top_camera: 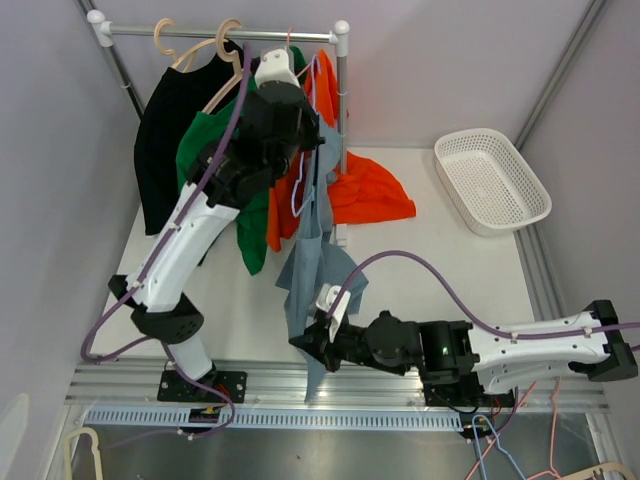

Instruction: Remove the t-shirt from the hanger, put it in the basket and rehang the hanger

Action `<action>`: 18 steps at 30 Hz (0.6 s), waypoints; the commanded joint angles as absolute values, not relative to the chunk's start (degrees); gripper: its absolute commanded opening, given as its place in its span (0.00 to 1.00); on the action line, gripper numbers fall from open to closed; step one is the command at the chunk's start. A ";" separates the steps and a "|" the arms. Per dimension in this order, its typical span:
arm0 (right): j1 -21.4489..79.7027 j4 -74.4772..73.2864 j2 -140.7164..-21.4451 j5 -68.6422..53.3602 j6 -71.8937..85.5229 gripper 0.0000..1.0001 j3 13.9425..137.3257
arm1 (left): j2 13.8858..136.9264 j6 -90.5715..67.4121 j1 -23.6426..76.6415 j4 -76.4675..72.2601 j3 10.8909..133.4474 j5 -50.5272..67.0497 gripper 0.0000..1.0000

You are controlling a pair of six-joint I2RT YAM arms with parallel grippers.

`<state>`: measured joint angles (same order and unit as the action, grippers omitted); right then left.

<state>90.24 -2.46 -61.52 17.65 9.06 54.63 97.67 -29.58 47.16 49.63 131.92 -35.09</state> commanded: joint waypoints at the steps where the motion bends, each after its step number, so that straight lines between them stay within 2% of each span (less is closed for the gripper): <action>1: 93.96 -2.54 -64.59 24.95 13.95 0.00 52.56 | 100.11 -31.64 43.33 53.87 141.94 -27.44 0.01; 5: 85.73 -2.64 -65.57 26.45 18.54 0.00 49.93 | 92.83 -31.02 43.68 55.88 138.87 -17.69 0.01; 8: 82.28 -1.14 -60.92 29.95 17.67 0.00 49.83 | 80.19 -31.81 48.67 58.54 127.04 -16.08 0.01; 9: 81.13 -1.40 -58.73 30.41 17.67 0.00 50.09 | 75.89 -32.08 49.91 56.36 113.52 -15.91 0.01; 12: 74.11 -3.51 -56.17 30.24 18.89 0.00 51.76 | 58.84 -35.23 53.69 52.40 95.58 -15.38 0.01; 13: 71.83 -5.95 -55.47 29.80 19.51 0.00 52.55 | 54.62 -36.29 54.22 50.56 84.57 -15.38 0.01; 15: 64.12 -9.91 -55.72 28.31 22.65 0.00 55.70 | 41.48 -38.32 54.93 48.53 78.34 -15.12 0.01; 16: 61.55 -14.28 -56.42 27.87 23.55 0.00 56.77 | 37.05 -38.41 54.93 47.30 71.00 -14.94 0.01; 18: 54.98 -19.75 -57.74 27.68 27.39 0.00 59.22 | 26.00 -34.39 54.93 42.73 68.04 -14.42 0.00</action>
<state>61.30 -12.10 -56.84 26.79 21.17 54.83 35.64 -34.94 54.63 51.53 72.51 -15.99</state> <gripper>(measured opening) 0.019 0.011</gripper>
